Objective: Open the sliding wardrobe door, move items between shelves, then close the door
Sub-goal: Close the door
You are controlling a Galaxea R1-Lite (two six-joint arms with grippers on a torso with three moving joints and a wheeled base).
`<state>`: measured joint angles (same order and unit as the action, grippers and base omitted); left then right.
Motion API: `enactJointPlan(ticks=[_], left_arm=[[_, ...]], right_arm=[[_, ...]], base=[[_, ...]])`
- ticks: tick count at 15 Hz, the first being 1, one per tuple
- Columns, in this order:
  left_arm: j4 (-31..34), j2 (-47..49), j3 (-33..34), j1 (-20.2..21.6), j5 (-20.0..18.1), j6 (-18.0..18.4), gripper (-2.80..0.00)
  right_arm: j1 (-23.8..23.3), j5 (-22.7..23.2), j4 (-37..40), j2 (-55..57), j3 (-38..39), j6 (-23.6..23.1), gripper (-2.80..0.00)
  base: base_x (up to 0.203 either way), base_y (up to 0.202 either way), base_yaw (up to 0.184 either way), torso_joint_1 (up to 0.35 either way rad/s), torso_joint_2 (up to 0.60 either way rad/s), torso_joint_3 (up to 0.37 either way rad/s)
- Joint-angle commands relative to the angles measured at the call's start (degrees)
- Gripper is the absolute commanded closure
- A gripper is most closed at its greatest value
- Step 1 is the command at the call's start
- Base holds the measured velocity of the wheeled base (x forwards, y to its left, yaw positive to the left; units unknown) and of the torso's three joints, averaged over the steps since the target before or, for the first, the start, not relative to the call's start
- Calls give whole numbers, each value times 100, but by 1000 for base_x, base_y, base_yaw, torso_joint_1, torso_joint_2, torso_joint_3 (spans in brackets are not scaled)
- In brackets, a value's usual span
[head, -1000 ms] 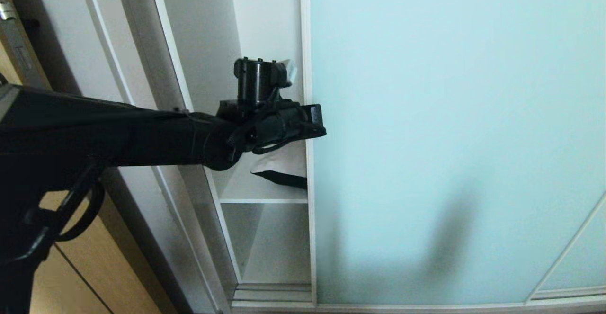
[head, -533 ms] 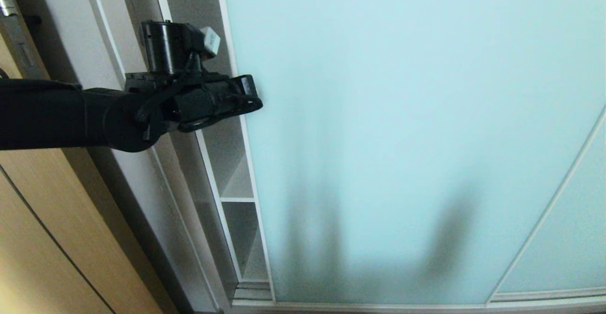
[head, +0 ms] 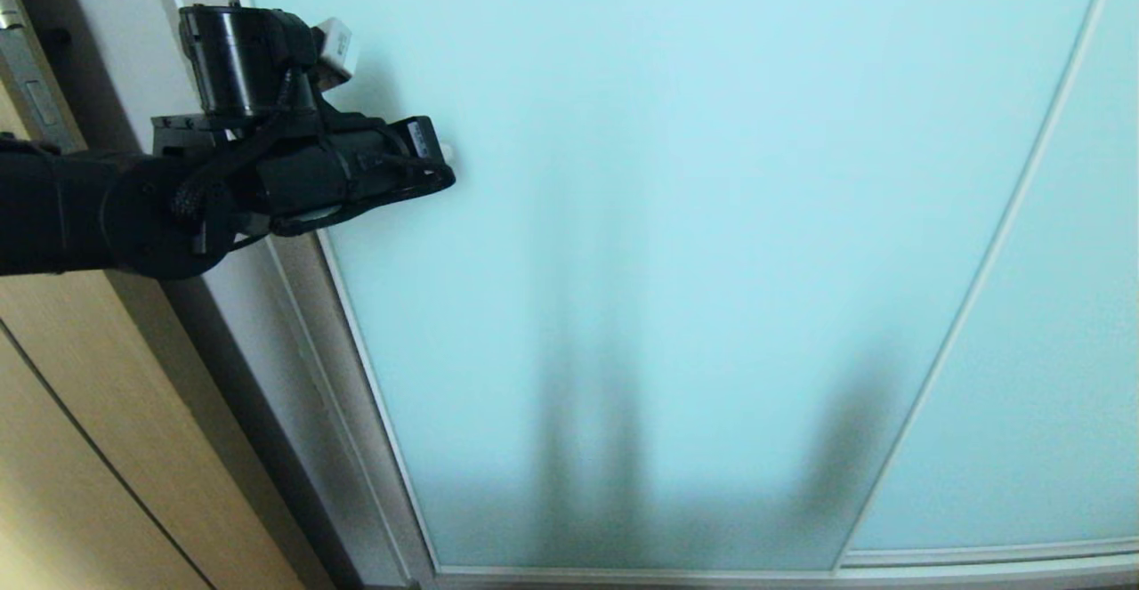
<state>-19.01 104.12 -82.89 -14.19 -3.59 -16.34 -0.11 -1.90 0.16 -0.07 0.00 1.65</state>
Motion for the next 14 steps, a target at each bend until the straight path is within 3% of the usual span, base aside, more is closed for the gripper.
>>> enactJointPlan(ticks=[1,8,14], left_arm=[[-150,214,-80,258,-109,-10,0],[-261,848,-350,882,-203,-10,0],[-375,774,-225,1171,-203,-17,0]], right_arm=[[-5,-3,2,7,9,2,0],[-6,-3,2,7,8,2,0],[2,-3,2,7,1,2,0]], base=[[0,0,0,0,0,0],[0,0,0,0,0,0],[0,0,0,0,0,0]])
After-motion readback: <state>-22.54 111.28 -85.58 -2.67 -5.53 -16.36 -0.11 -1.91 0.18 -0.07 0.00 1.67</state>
